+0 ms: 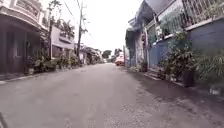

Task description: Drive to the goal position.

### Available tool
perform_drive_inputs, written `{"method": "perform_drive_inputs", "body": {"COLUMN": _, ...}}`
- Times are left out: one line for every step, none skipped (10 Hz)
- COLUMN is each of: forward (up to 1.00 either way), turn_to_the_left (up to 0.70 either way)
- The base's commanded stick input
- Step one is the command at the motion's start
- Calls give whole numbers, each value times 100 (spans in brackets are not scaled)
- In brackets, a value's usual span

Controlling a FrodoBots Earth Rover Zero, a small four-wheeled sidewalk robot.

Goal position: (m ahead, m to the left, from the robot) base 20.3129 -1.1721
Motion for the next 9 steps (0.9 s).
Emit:
{"method": "perform_drive_inputs", "body": {"forward": 85, "turn_to_the_left": 9}}
{"method": "perform_drive_inputs", "body": {"forward": 85, "turn_to_the_left": 9}}
{"method": "perform_drive_inputs", "body": {"forward": 85, "turn_to_the_left": 9}}
{"method": "perform_drive_inputs", "body": {"forward": 85, "turn_to_the_left": 9}}
{"method": "perform_drive_inputs", "body": {"forward": 85, "turn_to_the_left": 9}}
{"method": "perform_drive_inputs", "body": {"forward": 85, "turn_to_the_left": 9}}
{"method": "perform_drive_inputs", "body": {"forward": 85, "turn_to_the_left": 9}}
{"method": "perform_drive_inputs", "body": {"forward": 85, "turn_to_the_left": 9}}
{"method": "perform_drive_inputs", "body": {"forward": 85, "turn_to_the_left": 9}}
